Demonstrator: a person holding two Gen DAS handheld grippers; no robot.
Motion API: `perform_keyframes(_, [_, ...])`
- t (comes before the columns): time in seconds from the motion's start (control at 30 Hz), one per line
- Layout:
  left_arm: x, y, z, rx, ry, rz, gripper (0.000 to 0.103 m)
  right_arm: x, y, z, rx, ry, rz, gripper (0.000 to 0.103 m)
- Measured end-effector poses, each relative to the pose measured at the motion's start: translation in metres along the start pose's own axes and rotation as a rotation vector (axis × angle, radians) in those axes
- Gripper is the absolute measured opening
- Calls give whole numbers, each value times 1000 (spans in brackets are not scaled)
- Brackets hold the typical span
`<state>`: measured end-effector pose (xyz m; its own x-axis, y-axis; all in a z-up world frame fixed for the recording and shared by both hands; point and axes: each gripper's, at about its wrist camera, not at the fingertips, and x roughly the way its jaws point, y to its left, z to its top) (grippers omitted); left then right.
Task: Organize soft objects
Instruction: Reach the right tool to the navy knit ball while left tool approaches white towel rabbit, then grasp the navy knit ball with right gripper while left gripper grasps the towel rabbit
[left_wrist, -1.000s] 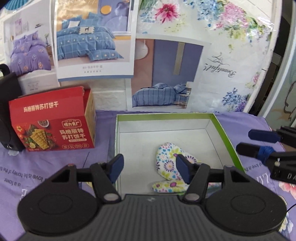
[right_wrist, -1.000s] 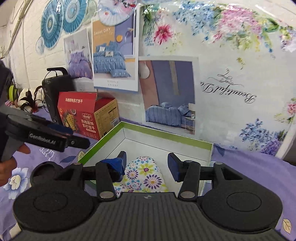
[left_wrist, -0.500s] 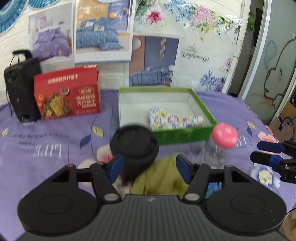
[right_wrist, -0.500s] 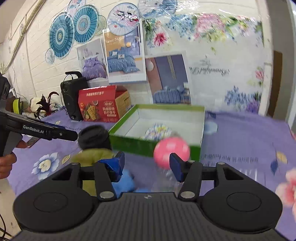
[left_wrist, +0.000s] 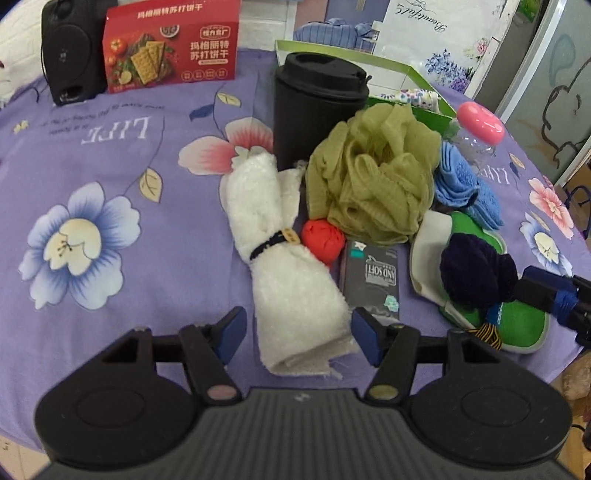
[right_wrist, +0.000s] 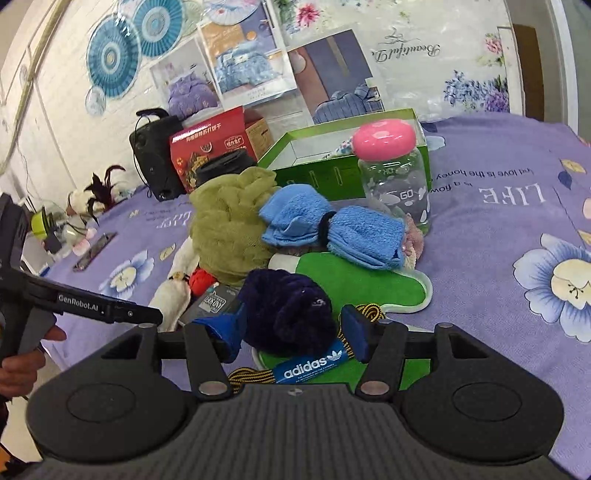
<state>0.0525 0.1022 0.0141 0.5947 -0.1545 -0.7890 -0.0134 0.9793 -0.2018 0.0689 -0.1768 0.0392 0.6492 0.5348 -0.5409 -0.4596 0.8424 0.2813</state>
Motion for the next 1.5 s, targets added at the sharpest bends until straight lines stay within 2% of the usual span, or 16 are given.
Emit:
perform_keyframes(0.3, [29,-2,14,2,11,34,64,25,18,8,-116,32,-23,47])
perform_keyframes(0.43, [38,1,19,-1,23,45,64,38,22,11,-177,29,-65,49])
perform_keyframes(0.6, [47,-6,20,25,20,77,64,53,21,16,-159,26,-46,54])
perform_keyframes(0.67, [49,-7,20,40,19,85,64,58,20,14,-139,59,-19,55])
perform_keyframes(0.8, [49,-9,17,59,12,94,64,59,27,6,-176,43,-44,57])
perform_keyframes(0.87, [50,-10,17,67,9,104,64,65,26,5,-165,62,-62,58])
perform_keyframes(0.93, [51,-11,17,78,8,110,64,79,21,2,-144,145,-62,59])
perform_keyframes(1.07, [52,-11,17,75,3,116,64,80,30,-5,-201,132,-98,62])
perform_keyframes(1.23, [50,-10,16,88,11,125,64,76,25,-16,-201,64,-82,63])
perform_keyframes(1.3, [48,-8,16,81,11,135,52,76,26,-13,-214,73,-84,62])
perform_keyframes(1.37, [43,-6,16,75,12,133,36,73,27,-9,-191,60,-88,51])
perform_keyframes(1.4, [40,-4,16,66,11,128,31,68,26,-8,-172,39,-77,48])
perform_keyframes(1.5, [26,8,14,23,4,103,30,51,28,-6,-144,-17,-16,46])
